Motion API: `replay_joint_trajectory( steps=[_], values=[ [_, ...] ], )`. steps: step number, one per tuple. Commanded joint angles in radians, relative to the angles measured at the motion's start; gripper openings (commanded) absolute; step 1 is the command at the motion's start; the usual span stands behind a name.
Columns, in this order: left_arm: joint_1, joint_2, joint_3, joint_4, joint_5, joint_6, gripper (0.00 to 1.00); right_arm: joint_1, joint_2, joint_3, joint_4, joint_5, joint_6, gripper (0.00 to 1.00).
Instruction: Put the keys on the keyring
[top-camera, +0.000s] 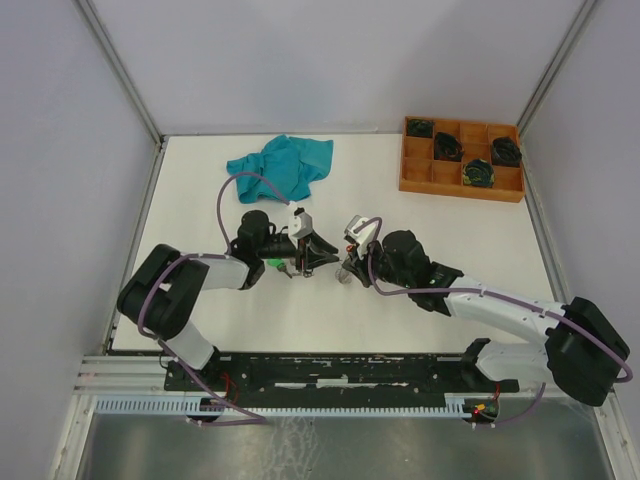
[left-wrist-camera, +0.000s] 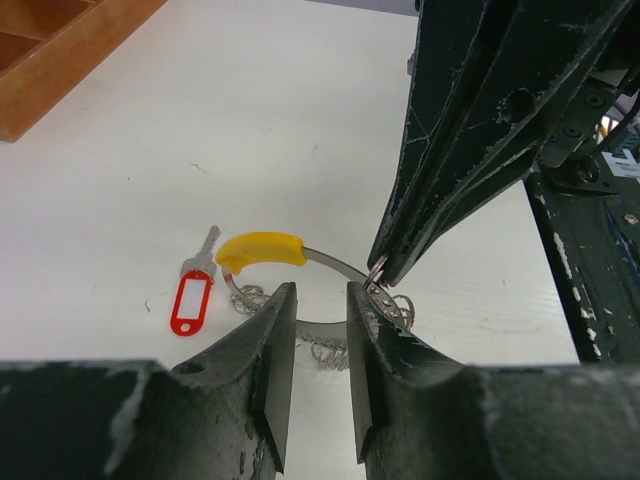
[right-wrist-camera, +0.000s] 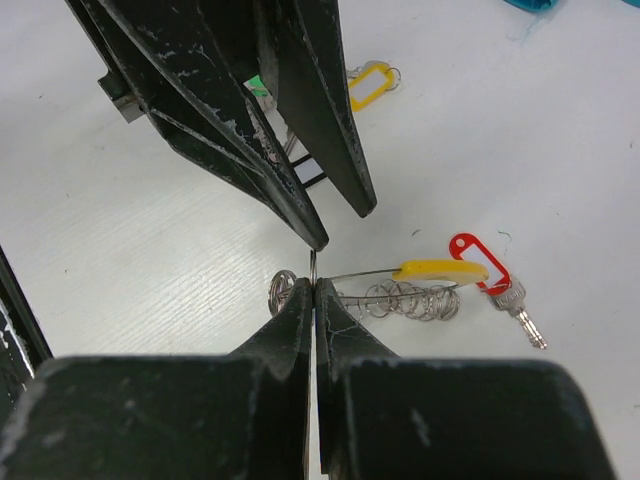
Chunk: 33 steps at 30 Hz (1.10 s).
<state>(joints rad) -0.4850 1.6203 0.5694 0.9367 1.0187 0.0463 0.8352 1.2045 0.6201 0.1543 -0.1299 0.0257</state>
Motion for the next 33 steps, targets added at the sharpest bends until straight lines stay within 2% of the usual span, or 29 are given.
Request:
replay_joint_trajectory(
  steps=[1,10,18,33],
  values=[
    [0.0,0.016,0.028,0.02,0.084,0.041,0.33,-0.002,0.011,0.021,0.079,-0.005,-0.016,0.01],
    [0.001,0.007,0.024,0.013,0.121,0.031,0.3,-0.002,0.014,0.012,0.098,0.012,-0.017,0.01],
    [0.031,-0.036,0.026,-0.117,0.103,0.107,0.31,-0.002,0.004,0.006,0.097,0.024,-0.018,0.01],
    [-0.013,-0.02,0.051,-0.068,0.14,0.035,0.3,-0.003,0.027,0.016,0.111,-0.012,-0.012,0.01]
  ],
)
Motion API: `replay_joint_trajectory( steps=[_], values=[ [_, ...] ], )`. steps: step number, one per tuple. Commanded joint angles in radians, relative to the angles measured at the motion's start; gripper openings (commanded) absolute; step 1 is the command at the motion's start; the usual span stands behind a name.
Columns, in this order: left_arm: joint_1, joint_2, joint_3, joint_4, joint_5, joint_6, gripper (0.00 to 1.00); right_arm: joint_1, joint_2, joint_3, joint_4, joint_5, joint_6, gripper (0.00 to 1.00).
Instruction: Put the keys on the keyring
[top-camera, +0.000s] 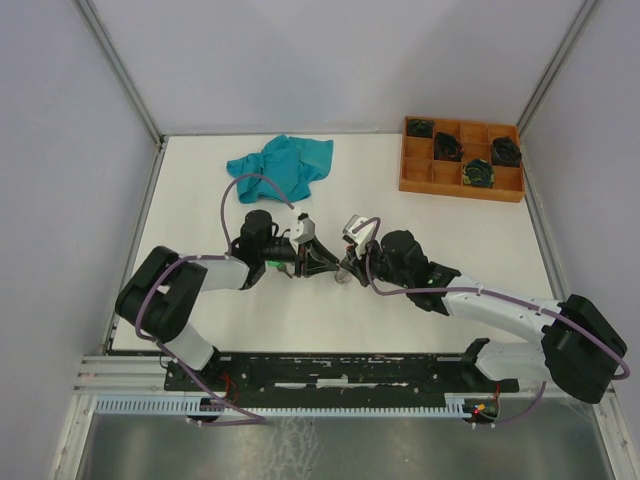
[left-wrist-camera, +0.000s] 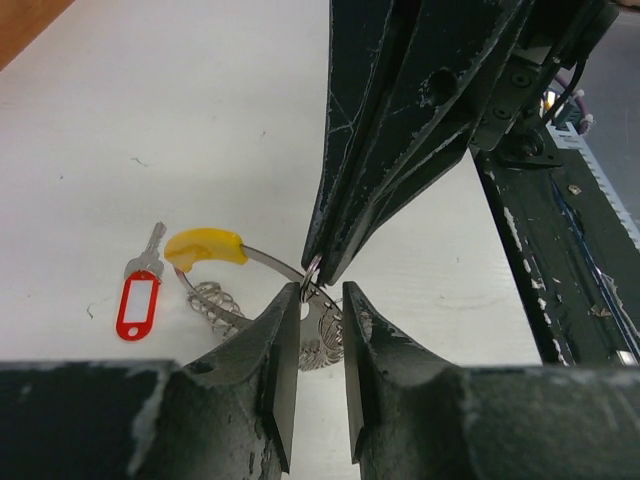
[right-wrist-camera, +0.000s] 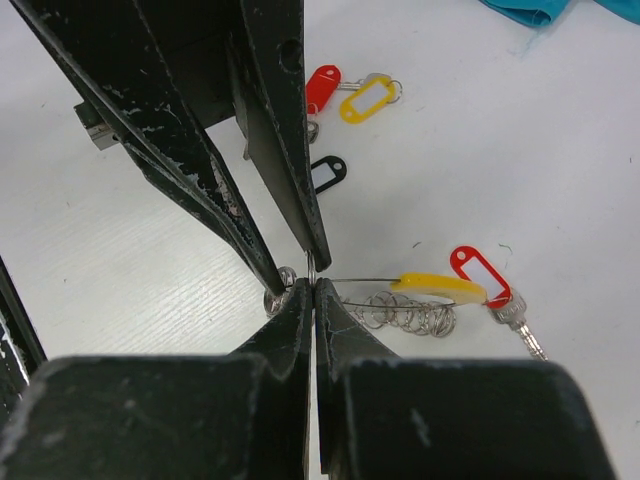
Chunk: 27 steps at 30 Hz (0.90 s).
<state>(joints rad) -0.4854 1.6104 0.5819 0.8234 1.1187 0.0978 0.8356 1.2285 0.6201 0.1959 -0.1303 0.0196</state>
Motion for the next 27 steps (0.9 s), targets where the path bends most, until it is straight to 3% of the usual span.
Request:
replay_joint_trajectory(
  steps=[1,10,15,19,24,27],
  values=[
    [-0.012,-0.006,0.04,0.048,0.04,-0.018,0.29,-0.004,0.002,0.016,0.07,-0.013,-0.005,0.01],
    [-0.016,0.0,0.044,0.047,0.045,-0.024,0.13,-0.002,0.004,0.014,0.063,-0.025,-0.006,0.01],
    [-0.016,-0.035,0.063,-0.095,0.014,0.066,0.03,-0.003,-0.022,-0.002,0.026,-0.006,-0.013,0.01],
    [-0.018,-0.064,0.114,-0.268,-0.054,0.11,0.03,-0.003,-0.056,-0.01,-0.045,0.034,-0.011,0.09],
    [-0.053,-0.126,0.186,-0.595,-0.247,0.314,0.03,-0.002,-0.123,-0.013,-0.133,0.082,-0.013,0.29],
    [-0.062,-0.175,0.197,-0.668,-0.331,0.368,0.03,-0.002,-0.172,-0.011,-0.176,0.116,-0.025,0.33]
  ],
)
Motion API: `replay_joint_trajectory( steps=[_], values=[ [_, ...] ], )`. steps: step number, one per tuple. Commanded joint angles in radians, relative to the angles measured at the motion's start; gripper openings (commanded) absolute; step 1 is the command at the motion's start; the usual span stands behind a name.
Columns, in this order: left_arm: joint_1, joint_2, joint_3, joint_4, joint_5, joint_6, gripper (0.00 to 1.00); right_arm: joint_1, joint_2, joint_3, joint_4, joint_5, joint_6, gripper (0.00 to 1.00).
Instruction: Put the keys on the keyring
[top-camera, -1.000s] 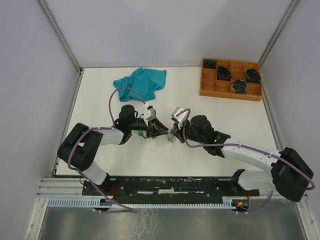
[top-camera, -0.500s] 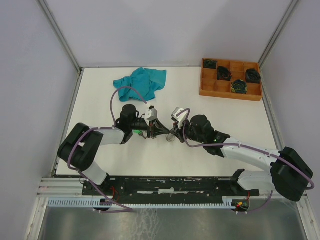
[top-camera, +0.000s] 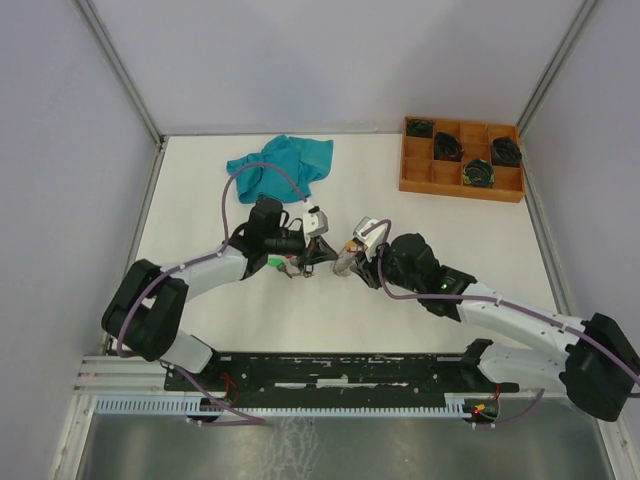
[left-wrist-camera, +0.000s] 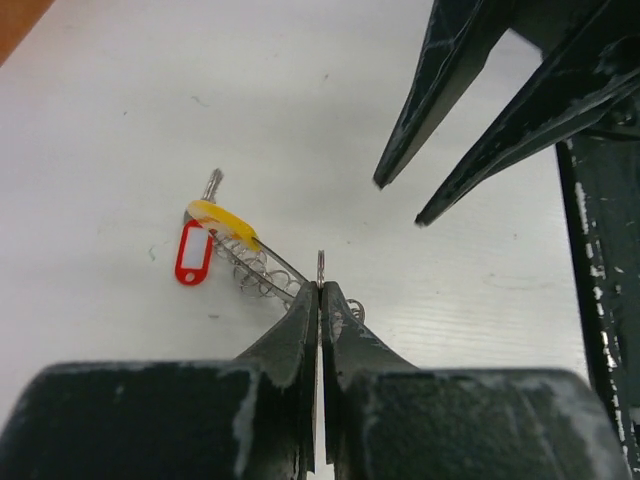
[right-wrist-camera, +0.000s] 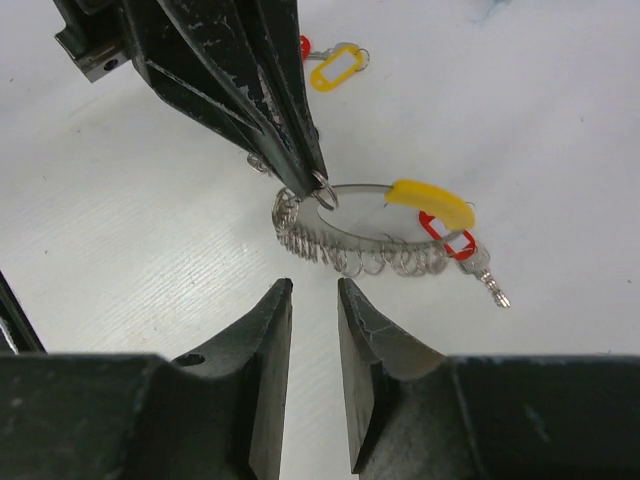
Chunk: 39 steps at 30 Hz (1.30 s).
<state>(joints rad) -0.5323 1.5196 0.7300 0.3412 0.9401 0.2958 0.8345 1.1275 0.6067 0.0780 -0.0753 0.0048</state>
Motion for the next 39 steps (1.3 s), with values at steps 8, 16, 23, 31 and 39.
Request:
replay_joint_trajectory(
  steps=[8,16,23,31,39],
  values=[
    [-0.095,-0.149,0.166,-0.44,-0.358,0.303,0.03,-0.016,-0.097,0.005,-0.054,0.034,-0.055,0.39],
    [-0.203,-0.086,0.366,-0.67,-0.619,0.323,0.03,-0.153,-0.063,-0.035,0.064,-0.167,-0.034,0.39],
    [-0.267,-0.002,0.512,-0.815,-0.763,0.313,0.03,-0.224,-0.08,-0.092,0.165,-0.246,0.025,0.39],
    [-0.282,0.007,0.533,-0.826,-0.842,0.339,0.03,-0.225,-0.105,-0.117,0.196,-0.206,-0.006,0.39],
    [-0.281,-0.001,0.536,-0.829,-0.798,0.359,0.03,-0.226,-0.035,-0.071,0.156,-0.32,-0.101,0.55]
  ],
)
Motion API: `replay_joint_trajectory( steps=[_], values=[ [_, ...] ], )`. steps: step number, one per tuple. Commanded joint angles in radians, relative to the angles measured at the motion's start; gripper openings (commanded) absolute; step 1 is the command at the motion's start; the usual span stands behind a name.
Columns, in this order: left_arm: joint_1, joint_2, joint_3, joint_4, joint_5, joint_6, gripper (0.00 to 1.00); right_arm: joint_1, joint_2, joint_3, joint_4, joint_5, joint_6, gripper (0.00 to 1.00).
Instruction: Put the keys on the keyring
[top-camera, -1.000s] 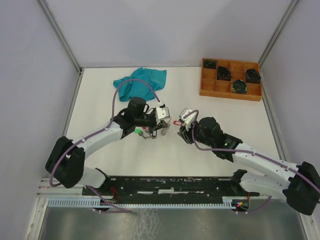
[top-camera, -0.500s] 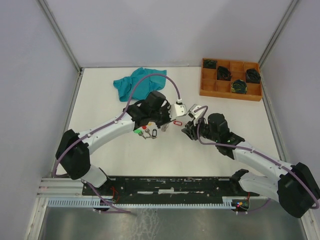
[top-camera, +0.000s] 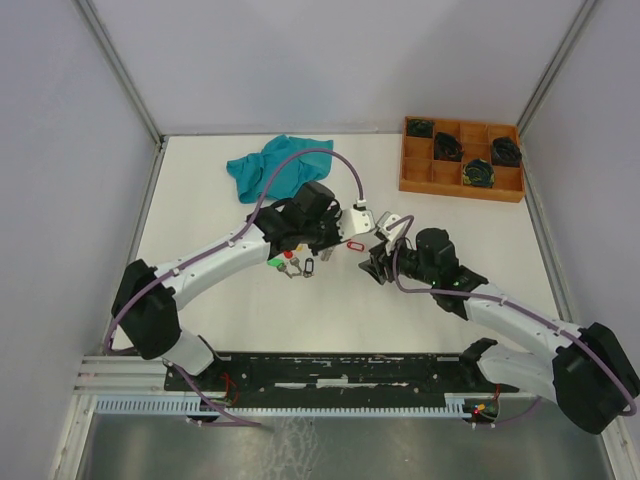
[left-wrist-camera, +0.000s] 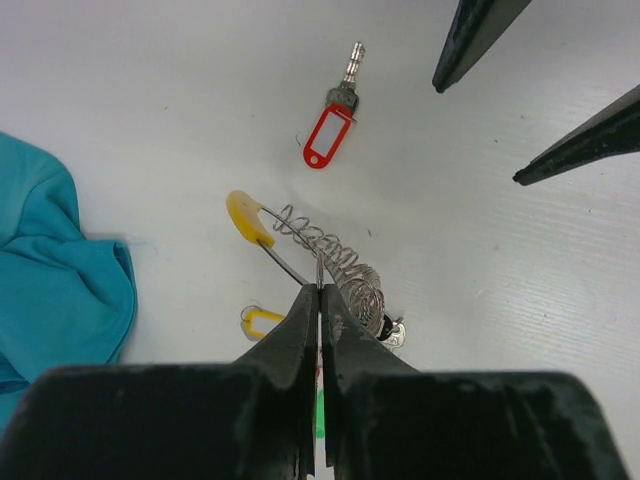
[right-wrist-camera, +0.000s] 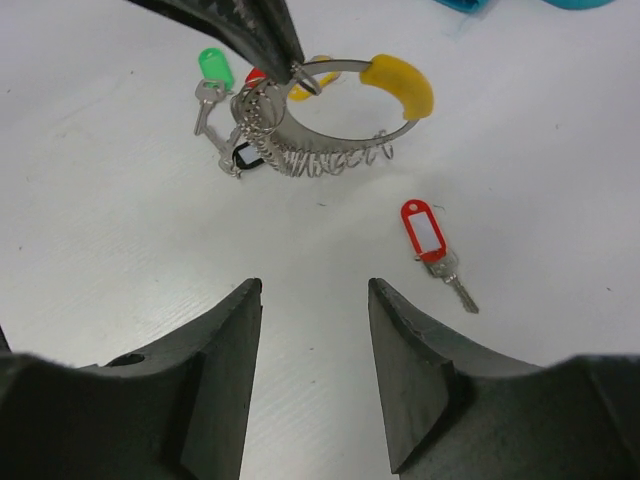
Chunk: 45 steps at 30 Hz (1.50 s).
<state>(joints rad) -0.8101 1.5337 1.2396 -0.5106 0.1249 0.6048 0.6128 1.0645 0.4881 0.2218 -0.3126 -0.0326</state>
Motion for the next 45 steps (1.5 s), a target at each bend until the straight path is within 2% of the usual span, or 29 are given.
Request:
replay_joint_trajectory(
  steps=[1,5,11,16,33,45],
  values=[
    [-0.003,-0.014,0.017,0.023,0.036,0.048,0.03,-0.008,0.039,0.042,0.039,-0.097,-0.076,0.55],
    [-0.002,-0.01,-0.005,0.028,0.128,0.049,0.03,-0.025,0.071,0.033,0.11,-0.148,-0.112,0.56],
    [-0.001,-0.011,-0.031,0.048,0.179,0.065,0.03,-0.045,0.088,0.039,0.176,-0.241,-0.144,0.53],
    [0.016,-0.013,-0.046,0.063,0.293,0.089,0.03,-0.071,0.109,0.052,0.229,-0.333,-0.115,0.51],
    [0.024,-0.009,-0.042,0.06,0.363,0.118,0.03,-0.079,0.228,0.129,0.261,-0.458,-0.082,0.41],
    [0.024,-0.018,-0.042,0.062,0.387,0.122,0.03,-0.078,0.278,0.156,0.226,-0.521,-0.086,0.32]
  ],
)
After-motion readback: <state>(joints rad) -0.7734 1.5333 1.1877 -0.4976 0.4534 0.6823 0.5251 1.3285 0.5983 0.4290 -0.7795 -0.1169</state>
